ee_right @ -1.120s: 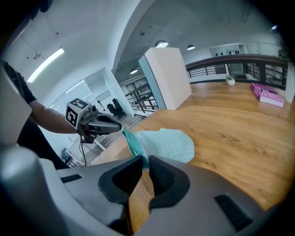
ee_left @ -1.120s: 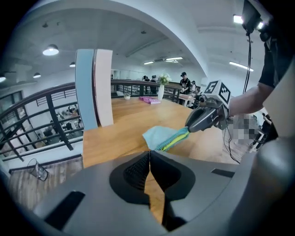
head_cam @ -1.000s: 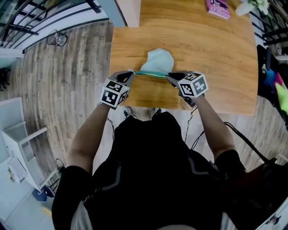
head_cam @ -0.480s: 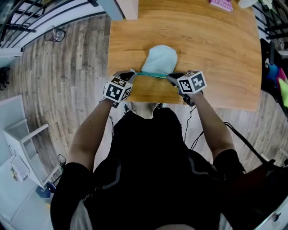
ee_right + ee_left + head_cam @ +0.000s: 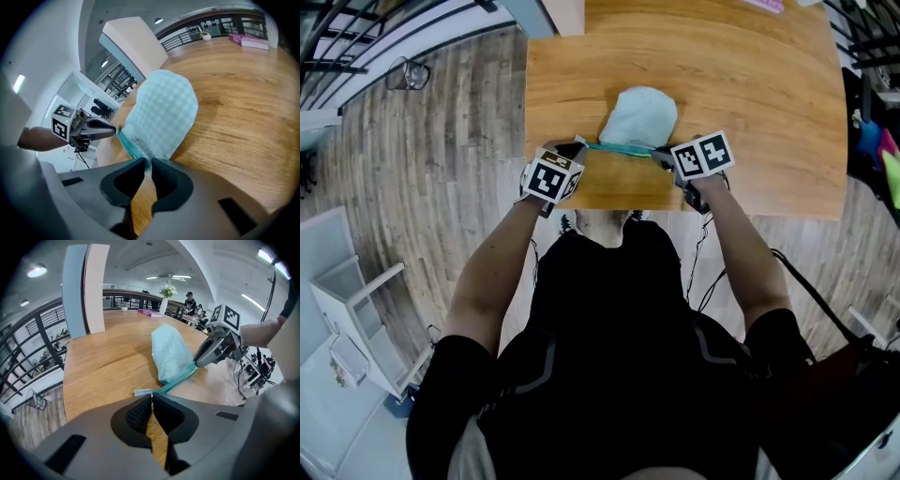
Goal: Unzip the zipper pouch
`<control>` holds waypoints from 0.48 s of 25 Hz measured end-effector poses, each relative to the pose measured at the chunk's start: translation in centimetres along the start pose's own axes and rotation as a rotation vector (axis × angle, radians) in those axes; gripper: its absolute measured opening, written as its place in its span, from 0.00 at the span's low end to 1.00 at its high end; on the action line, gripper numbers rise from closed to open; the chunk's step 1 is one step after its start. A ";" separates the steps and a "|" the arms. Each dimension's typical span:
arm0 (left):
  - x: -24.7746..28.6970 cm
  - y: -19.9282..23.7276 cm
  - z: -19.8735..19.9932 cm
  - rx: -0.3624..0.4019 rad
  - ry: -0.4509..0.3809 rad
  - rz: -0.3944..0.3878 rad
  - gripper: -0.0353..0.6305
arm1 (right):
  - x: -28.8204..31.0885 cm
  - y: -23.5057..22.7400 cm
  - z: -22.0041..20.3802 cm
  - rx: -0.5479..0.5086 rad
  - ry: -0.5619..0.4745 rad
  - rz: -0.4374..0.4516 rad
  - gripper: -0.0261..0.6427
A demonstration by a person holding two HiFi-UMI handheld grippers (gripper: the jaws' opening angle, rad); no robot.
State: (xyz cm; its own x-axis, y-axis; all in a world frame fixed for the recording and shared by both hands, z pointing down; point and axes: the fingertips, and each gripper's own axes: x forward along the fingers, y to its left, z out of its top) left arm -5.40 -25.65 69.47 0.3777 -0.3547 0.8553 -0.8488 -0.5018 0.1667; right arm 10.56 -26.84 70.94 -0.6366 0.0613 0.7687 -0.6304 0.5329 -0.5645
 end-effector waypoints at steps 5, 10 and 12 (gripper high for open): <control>0.0 -0.2 -0.3 -0.011 -0.007 -0.039 0.10 | 0.1 -0.1 -0.3 0.045 0.000 -0.012 0.13; -0.3 -0.2 0.8 0.062 -0.029 -0.026 0.11 | -0.1 -0.2 0.2 0.035 -0.039 -0.074 0.14; -1.0 -0.3 1.2 0.064 -0.052 -0.040 0.11 | -0.2 0.2 0.1 0.003 -0.047 -0.106 0.17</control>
State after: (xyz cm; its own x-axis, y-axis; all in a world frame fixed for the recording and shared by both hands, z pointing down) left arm -5.13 -26.08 68.00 0.4311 -0.3724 0.8219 -0.8075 -0.5656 0.1673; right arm 10.49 -26.81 70.64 -0.5864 -0.0348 0.8092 -0.6966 0.5315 -0.4819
